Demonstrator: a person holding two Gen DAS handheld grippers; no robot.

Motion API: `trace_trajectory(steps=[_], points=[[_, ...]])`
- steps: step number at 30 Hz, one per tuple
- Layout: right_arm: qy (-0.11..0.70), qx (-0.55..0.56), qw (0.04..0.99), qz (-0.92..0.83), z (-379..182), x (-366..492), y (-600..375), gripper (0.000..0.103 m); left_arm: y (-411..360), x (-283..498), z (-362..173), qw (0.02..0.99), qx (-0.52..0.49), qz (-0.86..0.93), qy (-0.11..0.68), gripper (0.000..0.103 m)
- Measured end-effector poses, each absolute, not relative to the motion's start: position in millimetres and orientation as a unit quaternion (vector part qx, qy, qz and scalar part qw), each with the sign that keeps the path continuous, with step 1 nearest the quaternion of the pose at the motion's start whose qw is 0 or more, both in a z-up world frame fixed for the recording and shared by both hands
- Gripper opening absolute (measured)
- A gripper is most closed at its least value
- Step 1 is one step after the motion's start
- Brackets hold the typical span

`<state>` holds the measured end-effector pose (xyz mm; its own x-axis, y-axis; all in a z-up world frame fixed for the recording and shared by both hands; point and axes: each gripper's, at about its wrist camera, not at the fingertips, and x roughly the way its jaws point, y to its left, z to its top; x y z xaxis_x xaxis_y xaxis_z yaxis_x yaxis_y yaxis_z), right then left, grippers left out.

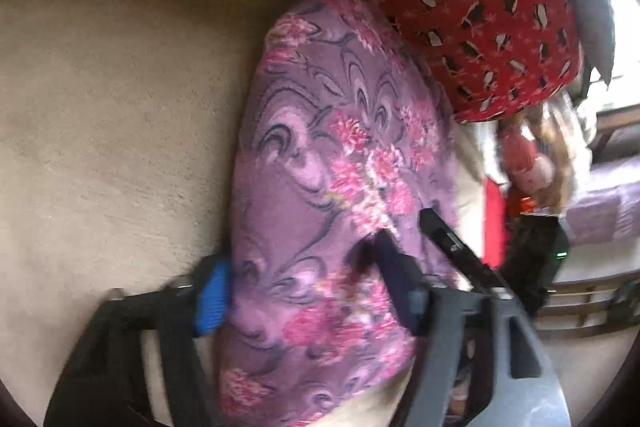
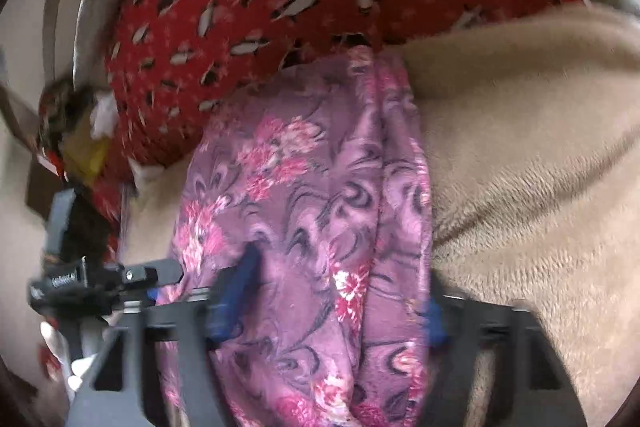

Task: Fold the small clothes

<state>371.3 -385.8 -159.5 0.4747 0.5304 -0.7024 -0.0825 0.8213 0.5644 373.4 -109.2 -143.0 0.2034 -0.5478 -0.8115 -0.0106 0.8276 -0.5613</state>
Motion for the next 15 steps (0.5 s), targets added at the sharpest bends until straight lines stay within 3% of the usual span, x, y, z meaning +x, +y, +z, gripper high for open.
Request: trace_trajectory(steps=[3,15], points=[[0.464,0.22,0.842,0.169,-150.9,364.1,-382.3,0.027,-107.9,365.7,-132.4,0.761,-0.211,-0.173,0.588,0.026],[0.417,0.199,0.871,0.167,-88.3,309.4,-361.3,0.024,-85.5,307.7,-58.1,0.801,-0.195,-0.168,0.541,0.022]])
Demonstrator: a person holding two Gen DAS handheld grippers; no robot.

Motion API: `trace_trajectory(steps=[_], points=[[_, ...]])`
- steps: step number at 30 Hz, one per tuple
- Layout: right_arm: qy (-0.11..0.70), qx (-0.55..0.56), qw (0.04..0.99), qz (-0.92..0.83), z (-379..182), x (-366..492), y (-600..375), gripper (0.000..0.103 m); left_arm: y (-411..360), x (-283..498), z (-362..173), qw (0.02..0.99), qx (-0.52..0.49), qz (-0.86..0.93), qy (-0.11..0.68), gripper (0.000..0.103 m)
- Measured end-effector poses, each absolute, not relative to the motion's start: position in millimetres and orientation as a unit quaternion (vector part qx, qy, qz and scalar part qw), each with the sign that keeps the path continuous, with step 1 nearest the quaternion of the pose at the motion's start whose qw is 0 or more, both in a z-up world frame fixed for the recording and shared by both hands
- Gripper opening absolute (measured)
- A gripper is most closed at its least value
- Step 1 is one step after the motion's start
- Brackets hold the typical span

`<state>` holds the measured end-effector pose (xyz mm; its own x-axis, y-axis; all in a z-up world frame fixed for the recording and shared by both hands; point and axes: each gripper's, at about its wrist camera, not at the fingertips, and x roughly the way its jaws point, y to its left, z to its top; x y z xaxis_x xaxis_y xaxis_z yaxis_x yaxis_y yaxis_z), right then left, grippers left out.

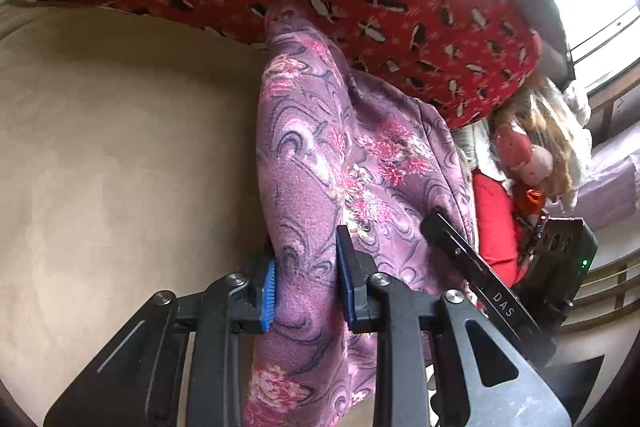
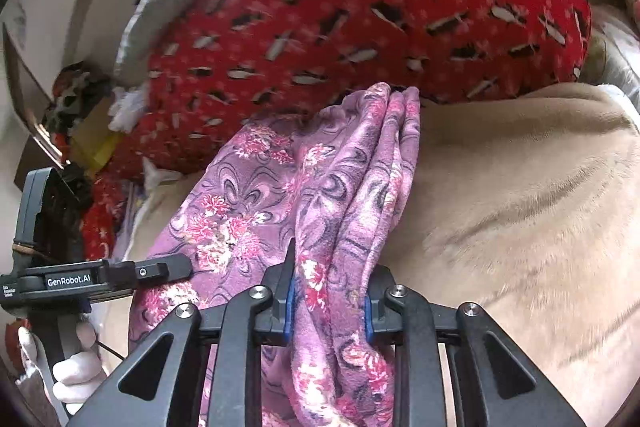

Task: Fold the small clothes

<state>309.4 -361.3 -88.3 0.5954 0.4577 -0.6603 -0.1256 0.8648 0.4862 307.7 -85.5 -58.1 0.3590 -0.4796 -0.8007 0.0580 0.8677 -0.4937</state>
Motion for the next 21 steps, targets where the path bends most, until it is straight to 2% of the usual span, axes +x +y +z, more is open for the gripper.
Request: trace_trajectory(steps=[5,12,21], points=[[0.404,0.197,0.872,0.192,-64.0,270.6,-337.0,0.024,-67.4,263.9,-39.7,0.809,-0.183,-0.156,0.536,0.023],[0.414,0.198,0.861,0.218,-66.7,218.4,-303.4,0.024,-48.1,209.5,-40.0,0.816,-0.162,-0.119,0.542,0.023],[0.452,0.215,0.84,0.211,-106.7,186.5,-288.5,0.025,-30.9,182.4,-94.6,0.788,-0.165,-0.087,0.586,0.025]])
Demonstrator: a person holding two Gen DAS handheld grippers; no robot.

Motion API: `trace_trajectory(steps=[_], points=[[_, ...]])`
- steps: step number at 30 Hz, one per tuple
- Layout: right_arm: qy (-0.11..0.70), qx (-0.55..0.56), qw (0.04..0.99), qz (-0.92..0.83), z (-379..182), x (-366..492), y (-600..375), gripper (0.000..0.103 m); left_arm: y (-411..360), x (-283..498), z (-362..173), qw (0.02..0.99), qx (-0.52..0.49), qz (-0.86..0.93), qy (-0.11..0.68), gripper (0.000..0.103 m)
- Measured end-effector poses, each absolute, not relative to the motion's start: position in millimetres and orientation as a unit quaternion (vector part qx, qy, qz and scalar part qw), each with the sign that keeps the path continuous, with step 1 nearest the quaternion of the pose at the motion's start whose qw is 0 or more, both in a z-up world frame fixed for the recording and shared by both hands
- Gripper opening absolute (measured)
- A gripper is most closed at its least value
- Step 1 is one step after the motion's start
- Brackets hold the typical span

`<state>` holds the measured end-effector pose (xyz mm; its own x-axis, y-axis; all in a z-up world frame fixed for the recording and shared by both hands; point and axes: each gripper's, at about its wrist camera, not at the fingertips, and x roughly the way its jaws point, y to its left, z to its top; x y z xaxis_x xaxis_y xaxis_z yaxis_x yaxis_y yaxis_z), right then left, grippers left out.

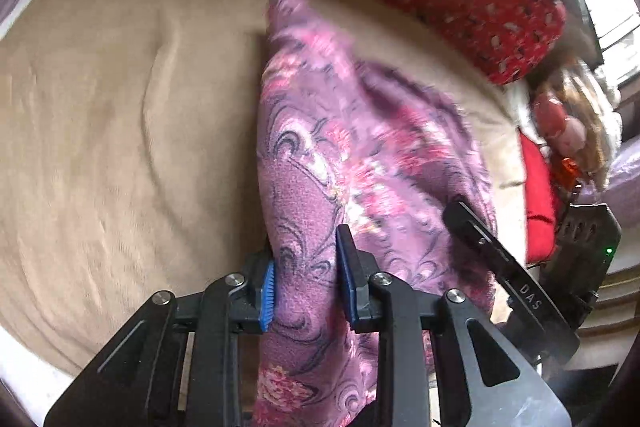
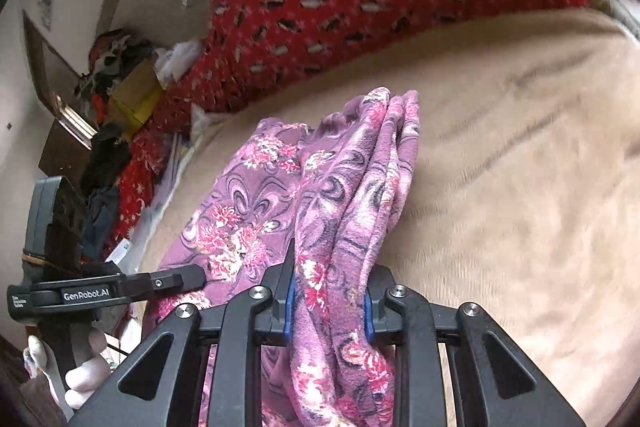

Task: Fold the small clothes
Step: 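Release the garment with both grippers and flatten the folded bundle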

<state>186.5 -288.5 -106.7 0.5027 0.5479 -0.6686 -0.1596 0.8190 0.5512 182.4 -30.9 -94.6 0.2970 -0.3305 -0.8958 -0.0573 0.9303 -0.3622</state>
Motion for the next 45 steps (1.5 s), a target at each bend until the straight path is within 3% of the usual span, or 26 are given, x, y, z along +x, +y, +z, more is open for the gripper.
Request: trace_trajectory(steps=[1,3,5,8,14,19,23,25,29,31,35,39,45], points=[[0.46,0.214,0.837,0.203,-115.6,185.1,-288.9,0.025,-29.1,182.2,-104.4,0.782,-0.165,-0.083,0.595,0.027],[0.486,0.221,0.825,0.186,-137.5,184.9,-293.2,0.028,-22.4,181.9,-121.2,0.774,-0.163,-0.068,0.608,0.046],[0.491,0.257,0.812,0.182,-152.7,183.6,-306.4,0.04,-9.1,177.2,-129.8,0.768,-0.185,-0.072,0.609,0.056],[0.493,0.296,0.797,0.184,-153.1,186.2,-325.0,0.041,7.8,173.7,-122.9,0.772,-0.204,-0.084,0.596,0.056],[0.426,0.246,0.854,0.171,-101.8,206.0,-322.6,0.043,-9.8,196.6,-87.5,0.826,-0.162,-0.095,0.532,0.054],[0.411,0.147,0.876,0.203,-88.7,230.7,-278.4,0.028,-38.0,231.0,-104.8,0.832,-0.115,-0.079,0.537,0.055],[0.441,0.116,0.874,0.17,-116.7,252.5,-272.7,0.021,-42.9,255.1,-140.2,0.81,-0.112,-0.058,0.572,0.059],[0.466,0.129,0.859,0.165,-138.9,264.1,-276.3,0.02,-35.8,260.6,-147.0,0.803,-0.149,-0.059,0.575,0.064],[0.474,0.16,0.847,0.179,-133.2,267.0,-288.5,0.019,-28.4,255.3,-134.0,0.796,-0.155,-0.066,0.582,0.062],[0.469,0.145,0.85,0.189,-115.8,255.6,-291.9,0.027,-24.5,237.1,-117.7,0.807,-0.146,-0.075,0.567,0.062],[0.453,0.123,0.844,0.26,-96.2,209.0,-290.4,0.027,-19.3,190.8,-110.1,0.821,-0.133,-0.084,0.549,0.062],[0.493,0.045,0.837,0.234,-131.5,188.4,-268.8,0.026,-28.6,180.6,-141.4,0.797,-0.133,-0.066,0.586,0.065],[0.47,0.056,0.848,0.239,-99.4,153.7,-266.7,0.029,-33.7,134.0,-104.9,0.824,-0.091,-0.077,0.554,0.065]])
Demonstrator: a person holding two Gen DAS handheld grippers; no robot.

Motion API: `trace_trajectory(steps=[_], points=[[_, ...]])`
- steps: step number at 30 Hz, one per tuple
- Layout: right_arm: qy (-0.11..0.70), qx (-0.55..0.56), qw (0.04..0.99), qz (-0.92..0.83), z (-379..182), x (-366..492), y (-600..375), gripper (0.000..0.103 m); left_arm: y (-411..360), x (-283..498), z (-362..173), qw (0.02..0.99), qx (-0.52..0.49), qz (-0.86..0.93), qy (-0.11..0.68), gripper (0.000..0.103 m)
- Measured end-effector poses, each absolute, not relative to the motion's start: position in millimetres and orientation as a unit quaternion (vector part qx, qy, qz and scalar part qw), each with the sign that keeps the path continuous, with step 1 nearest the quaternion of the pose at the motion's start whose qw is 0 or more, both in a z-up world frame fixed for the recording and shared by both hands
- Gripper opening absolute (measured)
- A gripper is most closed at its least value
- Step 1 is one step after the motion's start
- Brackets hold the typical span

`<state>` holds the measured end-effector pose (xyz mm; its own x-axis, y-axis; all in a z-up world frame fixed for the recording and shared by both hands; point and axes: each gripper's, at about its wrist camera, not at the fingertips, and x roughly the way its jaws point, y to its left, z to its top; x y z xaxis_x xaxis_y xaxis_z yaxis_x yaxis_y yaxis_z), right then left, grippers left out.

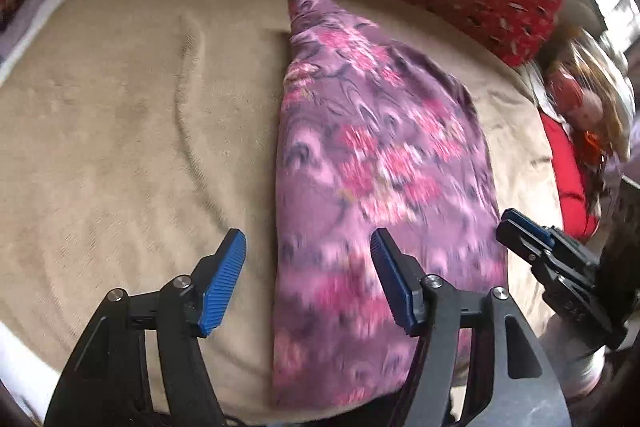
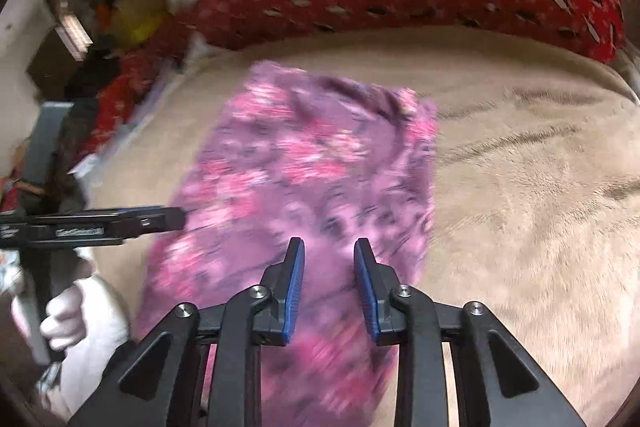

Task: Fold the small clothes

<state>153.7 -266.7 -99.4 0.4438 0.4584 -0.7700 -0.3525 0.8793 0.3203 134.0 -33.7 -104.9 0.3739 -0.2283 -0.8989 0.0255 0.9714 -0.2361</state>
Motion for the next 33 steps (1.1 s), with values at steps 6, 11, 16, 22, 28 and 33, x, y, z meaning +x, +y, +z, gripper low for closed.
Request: trace_trajectory(steps=[6,11,16,22,28,33], points=[[0.518,0.032,0.833,0.194,-142.2,117.5,-272.0,0.041,-41.0,114.4,-146.3,0.81,-0.069,-0.045,0.58,0.08],[0.514,0.047,0.84,0.168,-123.1,97.1,-276.3,0.046,-41.7,88.3,-128.9,0.826,-0.04,-0.033,0.561,0.08],[0.528,0.031,0.841,0.115,-117.1,62.3,-274.8,0.075,-45.9,54.0,-129.2,0.839,-0.008,-0.006,0.543,0.08],[0.515,0.04,0.851,0.094,-96.7,26.4,-284.8,0.08,-53.3,27.8,-119.0,0.868,0.044,0.016,0.495,0.08],[0.432,-0.013,0.899,0.07,-66.4,-20.4,-273.4,0.088,-61.9,3.3,-108.7,0.882,0.042,0.009,0.469,0.08],[0.401,-0.032,0.914,0.06,-55.2,-36.6,-265.2,0.089,-68.8,-19.5,-102.4,0.889,0.046,-0.001,0.455,0.08]])
